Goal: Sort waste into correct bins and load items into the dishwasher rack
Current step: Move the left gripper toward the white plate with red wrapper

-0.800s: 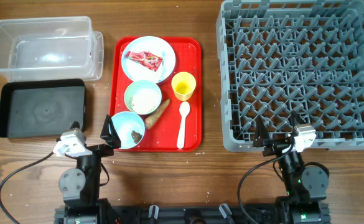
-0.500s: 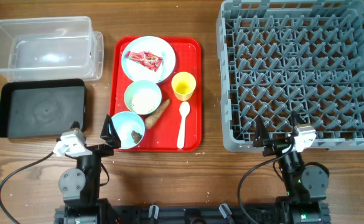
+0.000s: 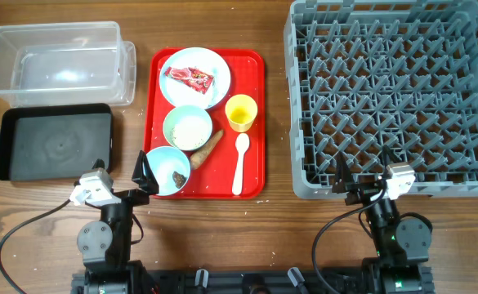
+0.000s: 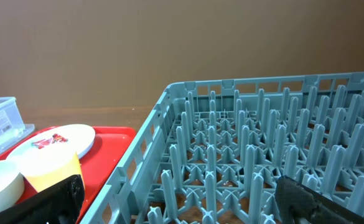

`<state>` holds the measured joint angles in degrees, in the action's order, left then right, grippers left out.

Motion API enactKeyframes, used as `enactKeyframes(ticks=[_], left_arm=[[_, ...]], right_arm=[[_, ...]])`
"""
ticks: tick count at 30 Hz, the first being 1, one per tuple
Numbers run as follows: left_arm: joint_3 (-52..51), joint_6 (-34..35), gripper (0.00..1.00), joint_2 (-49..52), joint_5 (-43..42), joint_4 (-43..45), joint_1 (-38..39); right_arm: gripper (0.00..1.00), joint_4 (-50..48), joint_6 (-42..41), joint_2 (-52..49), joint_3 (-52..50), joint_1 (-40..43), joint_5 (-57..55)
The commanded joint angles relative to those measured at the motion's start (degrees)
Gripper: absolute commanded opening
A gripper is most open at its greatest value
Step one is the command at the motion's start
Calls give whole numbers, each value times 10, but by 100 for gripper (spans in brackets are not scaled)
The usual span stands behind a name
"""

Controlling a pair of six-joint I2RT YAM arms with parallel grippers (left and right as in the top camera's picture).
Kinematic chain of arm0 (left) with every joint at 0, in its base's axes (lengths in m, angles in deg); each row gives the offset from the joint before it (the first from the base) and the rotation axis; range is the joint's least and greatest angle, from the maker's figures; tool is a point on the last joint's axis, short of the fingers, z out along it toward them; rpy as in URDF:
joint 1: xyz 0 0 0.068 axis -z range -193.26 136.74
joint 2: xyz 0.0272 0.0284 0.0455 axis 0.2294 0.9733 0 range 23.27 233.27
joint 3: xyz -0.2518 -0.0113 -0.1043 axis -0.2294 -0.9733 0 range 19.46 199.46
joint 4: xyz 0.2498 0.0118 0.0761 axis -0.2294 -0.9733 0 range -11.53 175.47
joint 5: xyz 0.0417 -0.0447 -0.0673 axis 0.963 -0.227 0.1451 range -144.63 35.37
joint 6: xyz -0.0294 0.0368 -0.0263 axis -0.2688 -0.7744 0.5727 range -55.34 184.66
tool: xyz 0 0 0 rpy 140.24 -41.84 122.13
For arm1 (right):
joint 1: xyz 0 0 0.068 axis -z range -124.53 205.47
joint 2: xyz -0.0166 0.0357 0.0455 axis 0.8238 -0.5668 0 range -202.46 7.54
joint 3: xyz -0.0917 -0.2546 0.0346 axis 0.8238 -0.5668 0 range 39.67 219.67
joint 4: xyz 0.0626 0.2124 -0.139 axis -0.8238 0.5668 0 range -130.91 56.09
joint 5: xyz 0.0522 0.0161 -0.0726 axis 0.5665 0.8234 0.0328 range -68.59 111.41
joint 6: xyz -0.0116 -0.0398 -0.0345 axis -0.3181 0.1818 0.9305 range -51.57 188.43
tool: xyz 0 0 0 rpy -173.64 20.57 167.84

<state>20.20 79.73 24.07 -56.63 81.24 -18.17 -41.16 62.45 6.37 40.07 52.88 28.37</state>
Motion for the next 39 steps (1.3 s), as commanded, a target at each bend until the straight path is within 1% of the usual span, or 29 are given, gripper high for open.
enactKeyframes(ticks=[1, 12, 19, 22, 25, 28, 29, 30, 33, 35, 38, 39], left_arm=[[-4, -13, 100, -6, 5, -1, 2], [-4, -13, 100, -6, 5, -1, 3], [-4, -14, 100, -6, 5, 23, 3], [0, -14, 100, 0, -1, 23, 3], [36, -14, 100, 26, -1, 23, 3], [94, -16, 100, 92, -14, 23, 3], [117, -26, 100, 122, -24, 23, 3], [156, -46, 100, 174, -42, 23, 3], [282, -59, 100, 316, -46, 21, 3], [379, -59, 100, 406, -61, -3, 3], [505, -72, 100, 506, -85, -44, 3], [563, -76, 100, 550, -99, -67, 3]], right_arm=[[100, -2, -6, 4, -1, -5, -10], [100, -2, -6, 4, -1, -5, -10], [100, -2, -1, 4, -1, -5, -10], [100, -10, -73, 4, -1, -5, -10], [100, -11, -82, 4, -1, -5, 3], [99, -74, -81, 4, 0, -5, 52], [100, -94, -82, 4, 4, -5, 61], [100, -102, -94, 4, 16, -4, 62], [100, -89, -102, -4, 71, -5, 67], [100, -73, -110, -25, 108, -5, 67], [100, -20, -105, -86, 189, -5, 66], [100, 14, -104, -130, 241, -5, 66]])
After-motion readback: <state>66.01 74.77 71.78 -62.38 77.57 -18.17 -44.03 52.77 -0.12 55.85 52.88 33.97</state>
